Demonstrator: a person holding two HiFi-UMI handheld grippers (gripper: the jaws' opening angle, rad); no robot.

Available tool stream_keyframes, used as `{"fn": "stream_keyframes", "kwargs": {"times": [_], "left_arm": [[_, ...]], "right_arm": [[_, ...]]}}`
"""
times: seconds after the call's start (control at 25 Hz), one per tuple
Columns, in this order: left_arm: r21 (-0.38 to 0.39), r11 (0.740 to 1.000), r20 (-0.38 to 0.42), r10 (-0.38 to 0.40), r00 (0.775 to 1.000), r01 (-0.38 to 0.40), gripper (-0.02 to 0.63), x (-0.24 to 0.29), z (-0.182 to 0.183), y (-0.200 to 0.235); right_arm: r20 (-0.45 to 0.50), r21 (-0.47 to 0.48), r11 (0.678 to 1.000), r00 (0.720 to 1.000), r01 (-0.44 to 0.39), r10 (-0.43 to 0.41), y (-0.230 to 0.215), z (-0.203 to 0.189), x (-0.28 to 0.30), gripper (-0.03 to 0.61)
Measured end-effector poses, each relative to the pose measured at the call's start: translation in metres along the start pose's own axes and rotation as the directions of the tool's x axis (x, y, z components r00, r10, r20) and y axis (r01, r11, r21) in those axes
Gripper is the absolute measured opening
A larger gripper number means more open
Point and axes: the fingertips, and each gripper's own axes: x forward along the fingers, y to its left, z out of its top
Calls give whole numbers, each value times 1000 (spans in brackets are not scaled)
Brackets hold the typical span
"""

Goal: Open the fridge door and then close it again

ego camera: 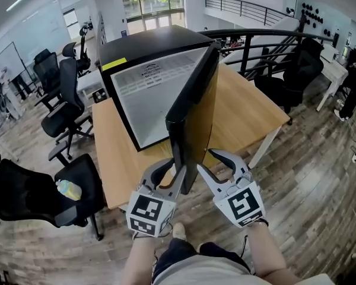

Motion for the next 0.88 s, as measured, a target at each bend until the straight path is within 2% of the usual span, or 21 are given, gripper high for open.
{"fn": "stream_keyframes", "kwargs": {"times": [0.28, 0.56, 0.88], "left_arm": [[-4, 996, 10, -89, 996, 89, 90, 8, 5, -24], [19, 976, 2, -217, 976, 217, 57, 17, 7, -54], [34, 960, -9, -277, 961, 277, 49, 23, 10, -70]], "right_arm": [[-26, 50, 999, 1000, -15, 16, 9, -15, -10, 143], [-56, 71, 997, 998, 7, -3, 12, -27, -22, 126], [-77, 99, 994, 996, 54, -47, 7, -36, -30, 135]]}}
